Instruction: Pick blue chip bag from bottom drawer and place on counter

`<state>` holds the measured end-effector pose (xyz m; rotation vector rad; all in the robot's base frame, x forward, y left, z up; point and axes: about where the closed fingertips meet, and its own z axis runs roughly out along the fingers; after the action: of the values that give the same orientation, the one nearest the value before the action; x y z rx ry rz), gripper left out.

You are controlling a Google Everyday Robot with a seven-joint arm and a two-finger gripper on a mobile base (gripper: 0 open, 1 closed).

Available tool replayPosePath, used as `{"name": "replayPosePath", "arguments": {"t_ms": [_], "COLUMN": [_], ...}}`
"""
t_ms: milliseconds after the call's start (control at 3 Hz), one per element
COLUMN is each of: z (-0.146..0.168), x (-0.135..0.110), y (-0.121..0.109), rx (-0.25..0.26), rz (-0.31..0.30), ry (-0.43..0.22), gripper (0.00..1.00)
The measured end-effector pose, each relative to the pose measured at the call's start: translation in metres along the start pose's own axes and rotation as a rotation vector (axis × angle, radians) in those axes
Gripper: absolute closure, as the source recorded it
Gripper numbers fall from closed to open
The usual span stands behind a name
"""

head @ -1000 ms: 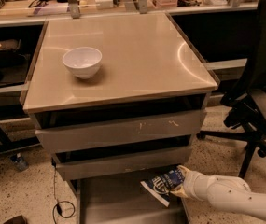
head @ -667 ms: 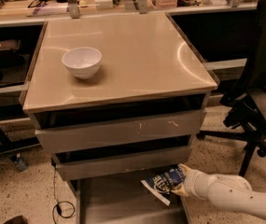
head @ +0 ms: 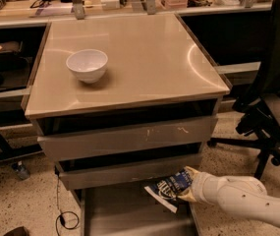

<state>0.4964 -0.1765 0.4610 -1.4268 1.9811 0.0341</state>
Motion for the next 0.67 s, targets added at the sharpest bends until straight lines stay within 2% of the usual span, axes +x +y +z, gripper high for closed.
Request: {"name": "replayPosePath", "arguments": {"t_ms": [667], "z": [-0.069], "x": [-0.084], "y": [-0.014], "rx": [0.028], "rz": [-0.102], "ry": [-0.036], "gripper": [1.0]}}
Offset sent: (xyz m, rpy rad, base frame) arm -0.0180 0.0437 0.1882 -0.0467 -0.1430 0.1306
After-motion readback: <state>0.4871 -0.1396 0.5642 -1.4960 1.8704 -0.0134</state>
